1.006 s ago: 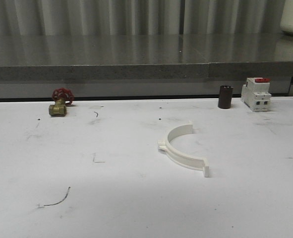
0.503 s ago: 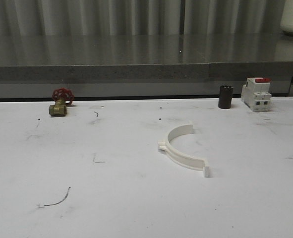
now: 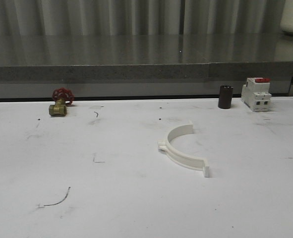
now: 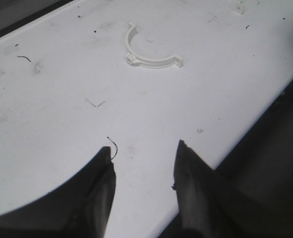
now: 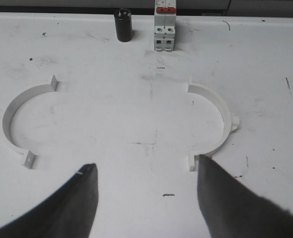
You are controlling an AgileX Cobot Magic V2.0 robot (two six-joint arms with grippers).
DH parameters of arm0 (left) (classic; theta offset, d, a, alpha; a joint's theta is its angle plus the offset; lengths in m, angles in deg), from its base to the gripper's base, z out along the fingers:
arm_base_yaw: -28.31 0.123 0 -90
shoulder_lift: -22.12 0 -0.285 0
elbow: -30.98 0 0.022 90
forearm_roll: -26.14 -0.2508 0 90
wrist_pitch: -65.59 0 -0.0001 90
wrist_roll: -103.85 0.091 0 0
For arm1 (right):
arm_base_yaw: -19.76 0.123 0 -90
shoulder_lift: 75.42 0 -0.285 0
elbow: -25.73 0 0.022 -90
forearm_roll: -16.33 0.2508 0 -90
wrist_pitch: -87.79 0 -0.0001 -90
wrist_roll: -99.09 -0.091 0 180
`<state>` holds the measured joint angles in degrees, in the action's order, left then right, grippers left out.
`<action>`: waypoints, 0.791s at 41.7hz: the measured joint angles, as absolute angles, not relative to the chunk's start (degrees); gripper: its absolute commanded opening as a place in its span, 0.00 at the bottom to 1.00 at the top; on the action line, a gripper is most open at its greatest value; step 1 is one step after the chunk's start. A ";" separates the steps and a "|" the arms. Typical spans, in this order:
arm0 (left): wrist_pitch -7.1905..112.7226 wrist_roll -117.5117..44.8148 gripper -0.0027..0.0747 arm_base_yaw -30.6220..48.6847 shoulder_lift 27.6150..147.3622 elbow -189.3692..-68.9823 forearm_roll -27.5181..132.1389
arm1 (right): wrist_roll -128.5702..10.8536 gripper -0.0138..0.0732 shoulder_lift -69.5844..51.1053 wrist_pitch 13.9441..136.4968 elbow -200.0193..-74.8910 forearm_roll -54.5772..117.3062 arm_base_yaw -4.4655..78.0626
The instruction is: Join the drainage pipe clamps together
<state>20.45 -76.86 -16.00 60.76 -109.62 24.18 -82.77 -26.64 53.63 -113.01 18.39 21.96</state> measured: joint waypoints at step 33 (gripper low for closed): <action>20.45 -76.86 0.40 -16.00 60.76 -109.62 24.27 | -79.99 0.70 11.06 32.52 -142.42 16.33 5.98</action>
<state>20.45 -76.86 -16.00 60.76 -109.62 24.27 -79.99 11.06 32.52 -142.42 16.33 5.98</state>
